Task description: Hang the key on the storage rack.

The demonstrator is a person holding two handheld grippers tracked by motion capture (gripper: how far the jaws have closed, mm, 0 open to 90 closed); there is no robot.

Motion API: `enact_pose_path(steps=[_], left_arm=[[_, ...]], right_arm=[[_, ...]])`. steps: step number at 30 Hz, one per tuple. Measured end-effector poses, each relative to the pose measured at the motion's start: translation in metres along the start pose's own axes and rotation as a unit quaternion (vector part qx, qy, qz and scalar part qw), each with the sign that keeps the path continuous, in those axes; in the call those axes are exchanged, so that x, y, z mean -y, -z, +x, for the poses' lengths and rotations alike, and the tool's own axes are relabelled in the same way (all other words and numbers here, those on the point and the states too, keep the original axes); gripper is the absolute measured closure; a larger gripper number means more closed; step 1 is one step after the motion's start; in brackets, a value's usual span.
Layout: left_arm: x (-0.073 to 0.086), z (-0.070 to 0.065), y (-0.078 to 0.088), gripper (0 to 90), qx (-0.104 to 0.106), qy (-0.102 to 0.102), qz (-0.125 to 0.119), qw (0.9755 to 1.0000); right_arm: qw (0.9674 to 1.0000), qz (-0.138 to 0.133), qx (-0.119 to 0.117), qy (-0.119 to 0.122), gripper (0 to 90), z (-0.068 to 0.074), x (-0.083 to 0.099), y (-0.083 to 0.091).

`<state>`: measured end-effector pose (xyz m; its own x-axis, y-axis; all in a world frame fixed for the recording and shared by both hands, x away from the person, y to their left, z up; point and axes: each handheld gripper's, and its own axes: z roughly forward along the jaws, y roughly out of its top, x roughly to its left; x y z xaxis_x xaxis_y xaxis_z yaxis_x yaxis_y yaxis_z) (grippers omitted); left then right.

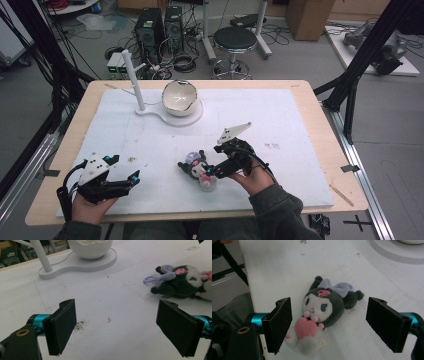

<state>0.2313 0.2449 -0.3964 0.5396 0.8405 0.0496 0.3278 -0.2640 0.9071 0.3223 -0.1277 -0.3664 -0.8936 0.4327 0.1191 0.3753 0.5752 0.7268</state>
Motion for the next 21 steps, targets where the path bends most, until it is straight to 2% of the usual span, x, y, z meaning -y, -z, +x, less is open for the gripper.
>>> enact_pose_path(steps=[5, 13, 21], left_arm=[[0.0, 0.0, 0.0, 17.0, 0.001, 0.0, -0.001, 1.0], [0.0, 0.0, -0.001, 17.0, 0.001, -0.002, -0.001, 1.0], [0.0, 0.001, 0.0, 17.0, 0.001, -0.003, 0.001, 1.0]], right_arm=[[0.9998, 0.009, -0.005, -0.019, 24.1, 0.003, -0.001, -0.008], [0.9996, 0.023, -0.003, -0.015, 25.8, 0.007, -0.001, -0.023], [0.9985, 0.048, 0.0, -0.025, 26.2, 0.011, 0.0, -0.037]])
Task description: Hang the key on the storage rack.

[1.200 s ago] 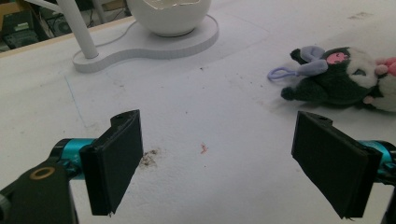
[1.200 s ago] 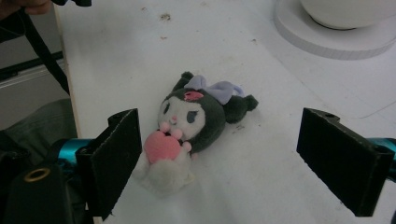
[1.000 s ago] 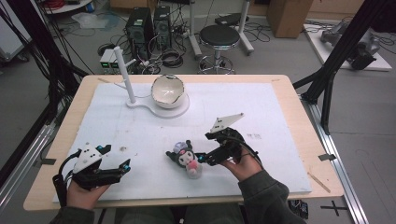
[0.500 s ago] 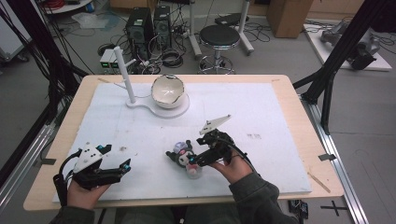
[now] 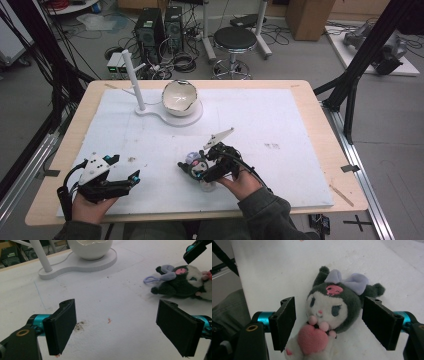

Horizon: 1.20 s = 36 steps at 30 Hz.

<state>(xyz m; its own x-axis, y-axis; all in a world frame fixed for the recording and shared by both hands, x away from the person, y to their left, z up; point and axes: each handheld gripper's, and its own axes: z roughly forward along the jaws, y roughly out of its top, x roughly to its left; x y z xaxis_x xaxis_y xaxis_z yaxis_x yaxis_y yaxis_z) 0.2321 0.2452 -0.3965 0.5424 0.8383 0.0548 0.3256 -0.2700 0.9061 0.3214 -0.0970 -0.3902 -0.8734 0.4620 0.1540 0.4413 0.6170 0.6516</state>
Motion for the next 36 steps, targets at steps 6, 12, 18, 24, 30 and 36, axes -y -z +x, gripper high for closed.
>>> enact_pose_path(steps=[6, 12, 18, 24, 30, 36], left_arm=[[0.0, 0.0, 0.0, 17.0, 0.0, 0.001, -0.002, 1.0], [0.0, 0.0, 0.0, 17.0, -0.001, -0.001, -0.002, 1.0], [0.0, 0.0, 0.0, 17.0, -0.001, -0.002, -0.001, 1.0], [0.0, 0.0, 0.0, 17.0, -0.001, -0.002, -0.002, 1.0], [0.0, 0.0, 0.0, 17.0, -0.001, -0.001, -0.001, 1.0], [0.0, 0.0, 0.001, 17.0, -0.002, -0.003, -0.002, 1.0]], right_arm=[[0.9998, 0.019, 0.007, -0.001, 25.6, 0.004, 0.002, -0.011], [0.9987, 0.029, 0.039, 0.011, 26.7, 0.008, 0.005, -0.016], [0.9978, 0.037, 0.054, 0.012, 31.4, 0.007, 0.008, -0.019], [0.998, 0.04, 0.048, -0.005, 40.4, 0.005, 0.01, -0.019], [0.9986, 0.036, 0.036, -0.009, 46.4, 0.002, 0.011, -0.017], [0.9998, 0.015, 0.01, -0.01, 51.0, -0.004, 0.01, -0.012]])
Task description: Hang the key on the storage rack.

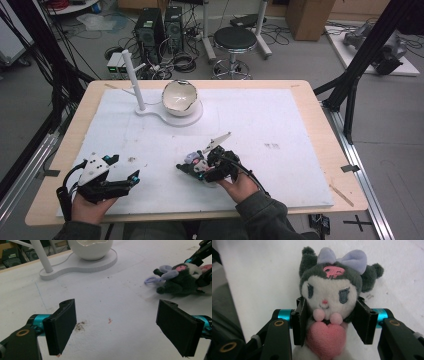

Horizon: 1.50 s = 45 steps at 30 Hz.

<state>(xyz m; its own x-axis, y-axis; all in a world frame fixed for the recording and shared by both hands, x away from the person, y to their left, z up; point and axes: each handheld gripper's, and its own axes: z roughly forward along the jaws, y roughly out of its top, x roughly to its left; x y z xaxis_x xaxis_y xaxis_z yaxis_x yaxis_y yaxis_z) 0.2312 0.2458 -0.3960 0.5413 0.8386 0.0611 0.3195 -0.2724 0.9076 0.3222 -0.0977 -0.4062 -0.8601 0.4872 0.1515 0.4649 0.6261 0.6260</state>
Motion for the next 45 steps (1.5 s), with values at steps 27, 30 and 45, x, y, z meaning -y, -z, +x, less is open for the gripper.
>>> enact_pose_path(steps=[27, 30, 45], left_arm=[[0.0, 0.0, 0.0, 17.0, -0.002, 0.001, -0.002, 1.0], [0.0, 0.0, 0.0, 17.0, -0.002, 0.0, -0.001, 1.0], [0.0, 0.0, -0.001, 17.0, -0.001, 0.001, -0.003, 1.0]], right_arm=[[0.9962, -0.047, -0.065, 0.033, 52.2, -0.011, -0.047, 0.031], [0.9949, -0.052, -0.074, 0.043, 52.2, -0.012, -0.056, 0.031], [0.9924, -0.059, -0.092, 0.057, 52.2, -0.017, -0.093, 0.029]])
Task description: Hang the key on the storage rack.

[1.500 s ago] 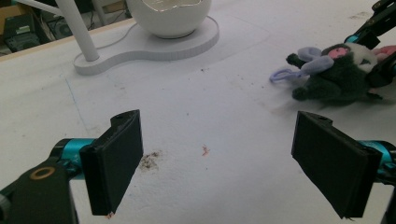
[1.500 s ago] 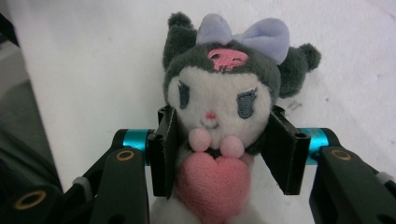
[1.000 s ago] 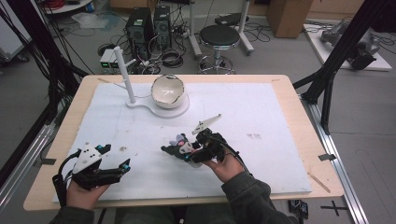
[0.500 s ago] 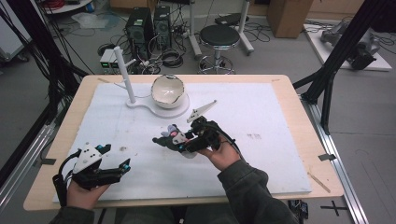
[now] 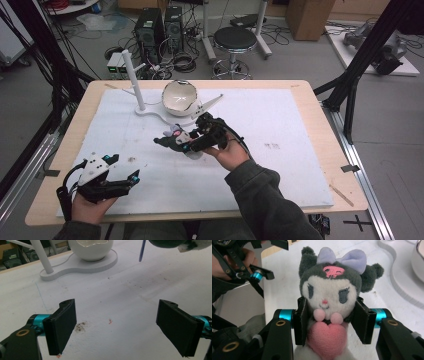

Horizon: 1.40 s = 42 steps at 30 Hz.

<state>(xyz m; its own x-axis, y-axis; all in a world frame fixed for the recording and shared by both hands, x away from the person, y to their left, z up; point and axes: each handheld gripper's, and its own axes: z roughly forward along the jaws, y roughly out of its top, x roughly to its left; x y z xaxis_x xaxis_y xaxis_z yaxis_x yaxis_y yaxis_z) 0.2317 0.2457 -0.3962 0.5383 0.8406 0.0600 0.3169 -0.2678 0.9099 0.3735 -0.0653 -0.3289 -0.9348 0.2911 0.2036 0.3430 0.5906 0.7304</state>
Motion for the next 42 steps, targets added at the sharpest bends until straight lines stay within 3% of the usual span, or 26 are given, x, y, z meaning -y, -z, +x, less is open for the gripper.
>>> enact_pose_path(steps=[21, 42], left_arm=[[0.0, 0.002, 0.0, 17.0, -0.001, 0.0, -0.003, 1.0], [0.0, 0.002, 0.0, 17.0, -0.002, -0.002, -0.002, 1.0]], right_arm=[[0.9996, -0.007, -0.003, 0.029, 52.2, -0.008, -0.05, -0.013], [0.9994, -0.022, -0.005, 0.025, 52.1, -0.018, -0.089, -0.027]])
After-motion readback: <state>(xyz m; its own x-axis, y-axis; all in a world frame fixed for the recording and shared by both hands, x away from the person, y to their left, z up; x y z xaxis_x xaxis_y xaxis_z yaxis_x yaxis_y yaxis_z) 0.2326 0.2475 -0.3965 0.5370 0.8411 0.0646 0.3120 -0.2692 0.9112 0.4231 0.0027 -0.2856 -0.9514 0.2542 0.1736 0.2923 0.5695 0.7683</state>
